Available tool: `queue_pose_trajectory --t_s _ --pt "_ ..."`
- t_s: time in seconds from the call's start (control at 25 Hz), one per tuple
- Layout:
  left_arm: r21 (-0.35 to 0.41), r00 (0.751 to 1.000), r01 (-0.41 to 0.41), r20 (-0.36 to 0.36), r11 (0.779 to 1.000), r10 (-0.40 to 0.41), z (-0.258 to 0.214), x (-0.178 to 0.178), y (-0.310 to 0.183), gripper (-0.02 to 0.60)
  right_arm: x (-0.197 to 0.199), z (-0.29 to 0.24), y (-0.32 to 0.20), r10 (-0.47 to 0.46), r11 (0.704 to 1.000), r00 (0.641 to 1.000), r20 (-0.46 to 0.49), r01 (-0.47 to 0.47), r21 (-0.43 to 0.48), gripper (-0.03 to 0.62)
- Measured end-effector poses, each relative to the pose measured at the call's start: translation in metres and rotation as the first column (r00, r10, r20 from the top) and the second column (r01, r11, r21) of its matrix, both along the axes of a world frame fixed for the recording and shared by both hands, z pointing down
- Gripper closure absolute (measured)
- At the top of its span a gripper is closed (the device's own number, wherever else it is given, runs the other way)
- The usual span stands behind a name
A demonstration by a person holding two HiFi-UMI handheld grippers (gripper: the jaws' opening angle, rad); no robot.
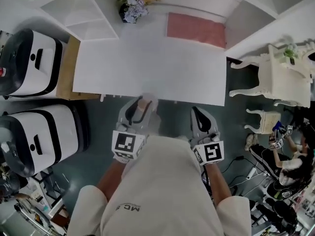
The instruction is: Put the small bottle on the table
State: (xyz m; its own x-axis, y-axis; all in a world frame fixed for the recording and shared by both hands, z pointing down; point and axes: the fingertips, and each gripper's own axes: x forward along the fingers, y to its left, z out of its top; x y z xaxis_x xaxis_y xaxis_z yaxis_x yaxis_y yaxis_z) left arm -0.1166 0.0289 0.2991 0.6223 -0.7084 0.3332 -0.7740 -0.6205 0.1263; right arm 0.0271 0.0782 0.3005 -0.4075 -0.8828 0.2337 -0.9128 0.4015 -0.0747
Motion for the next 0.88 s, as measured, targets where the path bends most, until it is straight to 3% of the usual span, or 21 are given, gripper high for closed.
queue_pose_trajectory --t_s 0.36,0.88 --pt "-0.025 1.000 -0.022 -0.011 0.999 0.021 0.011 -0.025 -0.078 0.443 -0.028 -0.010 -0.083 0.029 0.999 0.999 -0.017 -0.028 0.028 0.608" --pt "-0.032 0.999 -0.025 0.022 0.999 0.026 0.053 0.001 -0.137 0.443 -0.024 0.037 -0.145 0.031 1.000 0.999 0.012 -0.031 -0.001 0.608"
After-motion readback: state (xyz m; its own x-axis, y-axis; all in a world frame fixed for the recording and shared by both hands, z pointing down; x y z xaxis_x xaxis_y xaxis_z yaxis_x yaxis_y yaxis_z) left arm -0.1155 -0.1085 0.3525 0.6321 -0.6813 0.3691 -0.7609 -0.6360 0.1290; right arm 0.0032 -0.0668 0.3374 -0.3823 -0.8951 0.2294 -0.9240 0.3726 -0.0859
